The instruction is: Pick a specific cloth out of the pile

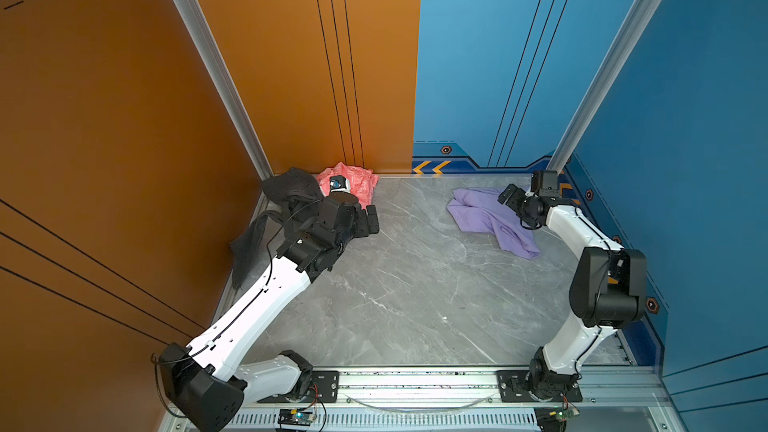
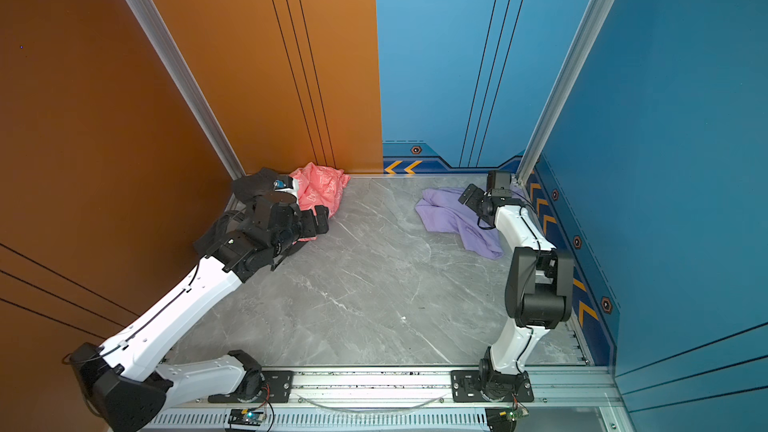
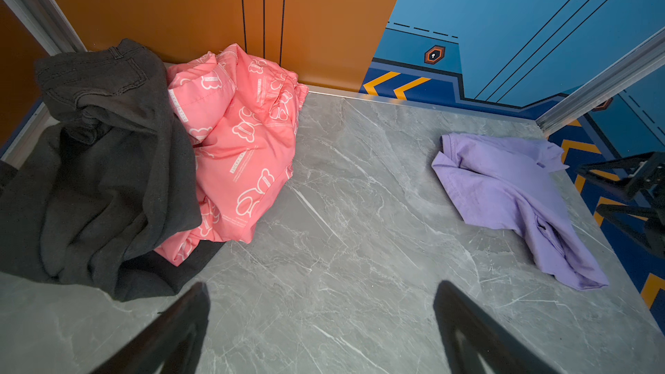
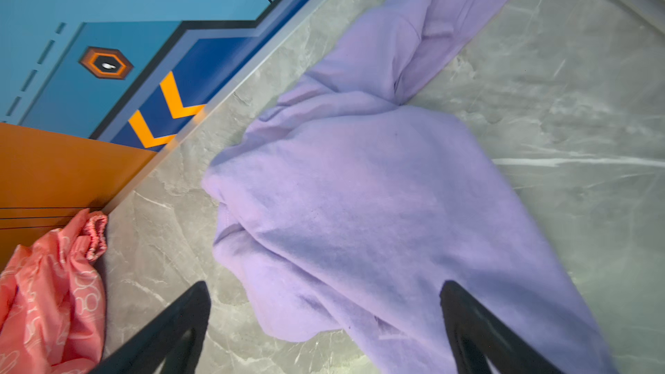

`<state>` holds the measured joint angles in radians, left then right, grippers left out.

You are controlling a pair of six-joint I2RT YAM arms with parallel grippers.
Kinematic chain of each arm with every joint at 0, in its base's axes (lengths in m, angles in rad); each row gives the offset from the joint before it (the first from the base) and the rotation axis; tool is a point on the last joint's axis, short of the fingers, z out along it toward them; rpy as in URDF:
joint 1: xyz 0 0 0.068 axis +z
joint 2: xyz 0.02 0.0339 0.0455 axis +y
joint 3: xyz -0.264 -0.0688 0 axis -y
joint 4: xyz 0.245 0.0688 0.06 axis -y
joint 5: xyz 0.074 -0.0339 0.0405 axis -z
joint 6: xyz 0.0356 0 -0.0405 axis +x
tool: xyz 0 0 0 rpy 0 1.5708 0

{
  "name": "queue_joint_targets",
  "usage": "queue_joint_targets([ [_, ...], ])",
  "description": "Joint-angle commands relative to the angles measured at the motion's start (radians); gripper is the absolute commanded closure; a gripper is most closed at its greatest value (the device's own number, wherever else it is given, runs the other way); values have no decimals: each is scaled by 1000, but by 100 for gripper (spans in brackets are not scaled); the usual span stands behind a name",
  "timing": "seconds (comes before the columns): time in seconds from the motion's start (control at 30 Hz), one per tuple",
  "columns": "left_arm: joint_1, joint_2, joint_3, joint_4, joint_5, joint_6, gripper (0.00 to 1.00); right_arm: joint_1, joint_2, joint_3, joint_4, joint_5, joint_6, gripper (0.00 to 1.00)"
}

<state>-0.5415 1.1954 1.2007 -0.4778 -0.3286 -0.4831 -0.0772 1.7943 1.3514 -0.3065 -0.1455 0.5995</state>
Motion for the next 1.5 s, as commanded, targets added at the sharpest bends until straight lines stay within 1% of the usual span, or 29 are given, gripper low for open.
queue_joint_targets([
  [0.0, 6, -36, -24, 8, -36, -19, 2, -1, 33, -4, -27, -38, -7, 0],
  [0.27, 6, -53, -46, 11, -53, -52, 2, -2, 117, -52, -87, -66, -7, 0],
  [0.37, 7, -50, -46, 10, -53, -54, 2, -7, 137, -78, -104, -58, -10, 0],
  [0.53, 9, -46, -45, 10, -70, -54, 2, -26, 175, -86, -144, -77, -9, 0],
  [0.73, 10, -39, -46, 10, -89, -52, 2, -36, 159, -73, -156, -92, -6, 0],
  [0.87, 13, -40, -49, 9, -116, -31, 2, -41, 100, -47, -159, -86, -5, 0],
  [1.0, 26, -60, -64, 23, -162, 7, 2, -46, 7, -16, -167, -60, 3, 0],
  [1.17, 42, -112, -139, 118, -219, 99, 2, -57, -106, 14, -165, -32, -6, 0],
  [1.27, 59, -155, -219, 200, -269, 149, 2, -59, -167, 17, -147, -10, -32, 0],
  [1.37, 80, -198, -293, 279, -313, 189, 2, -56, -240, -35, -51, 10, -81, 0],
  [1.47, 118, -229, -361, 351, -326, 216, 2, -49, -334, -154, 96, 59, -114, 0],
])
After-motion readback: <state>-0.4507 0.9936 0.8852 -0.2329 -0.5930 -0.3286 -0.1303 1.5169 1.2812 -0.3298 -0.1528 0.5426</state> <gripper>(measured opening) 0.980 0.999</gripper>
